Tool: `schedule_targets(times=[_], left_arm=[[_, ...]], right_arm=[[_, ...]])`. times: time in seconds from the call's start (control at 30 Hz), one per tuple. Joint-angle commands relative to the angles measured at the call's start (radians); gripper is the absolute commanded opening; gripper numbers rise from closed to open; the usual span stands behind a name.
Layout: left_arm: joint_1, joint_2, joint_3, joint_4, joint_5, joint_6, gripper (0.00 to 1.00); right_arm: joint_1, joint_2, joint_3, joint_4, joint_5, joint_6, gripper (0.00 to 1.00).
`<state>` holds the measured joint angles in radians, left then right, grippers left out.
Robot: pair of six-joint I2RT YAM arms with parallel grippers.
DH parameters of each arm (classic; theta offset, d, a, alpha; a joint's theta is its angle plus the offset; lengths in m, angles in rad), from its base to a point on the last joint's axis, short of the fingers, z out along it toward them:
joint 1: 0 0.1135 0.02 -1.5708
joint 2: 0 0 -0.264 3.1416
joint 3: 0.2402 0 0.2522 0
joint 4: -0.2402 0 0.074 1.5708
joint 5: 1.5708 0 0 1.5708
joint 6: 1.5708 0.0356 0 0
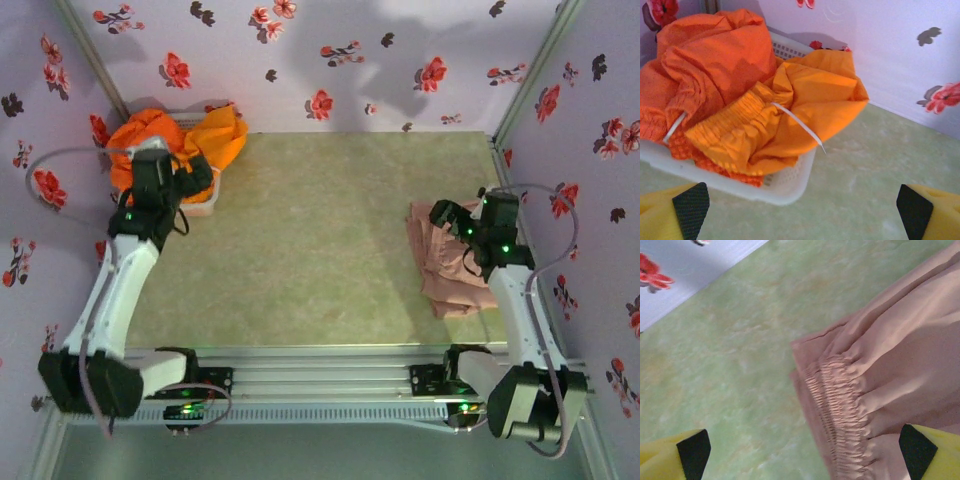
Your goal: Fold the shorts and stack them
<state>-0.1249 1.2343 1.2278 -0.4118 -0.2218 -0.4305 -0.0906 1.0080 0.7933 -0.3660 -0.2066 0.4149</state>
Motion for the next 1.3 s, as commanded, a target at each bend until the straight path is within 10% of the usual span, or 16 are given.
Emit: schedule_targets(times=[0.0, 0.87, 1.27], left_arm=[[0.041, 0.147, 0.144, -0.122, 0.048, 0.087, 0.99], [0.196, 1.088, 0.972, -0.544, 0.067, 0.317, 0.87], [0.196, 0.969, 0.972, -0.542, 0.126, 0.279, 0.06]], right_arm=[[0.005, -0.056, -0.054, 0.088, -0.102, 0.050, 0.99], [0.008, -0.132, -0.096, 0.062, -0.124, 0.036, 0.99], [0.008, -0.126, -0.096, 0.060, -0.120, 0.035, 0.99]])
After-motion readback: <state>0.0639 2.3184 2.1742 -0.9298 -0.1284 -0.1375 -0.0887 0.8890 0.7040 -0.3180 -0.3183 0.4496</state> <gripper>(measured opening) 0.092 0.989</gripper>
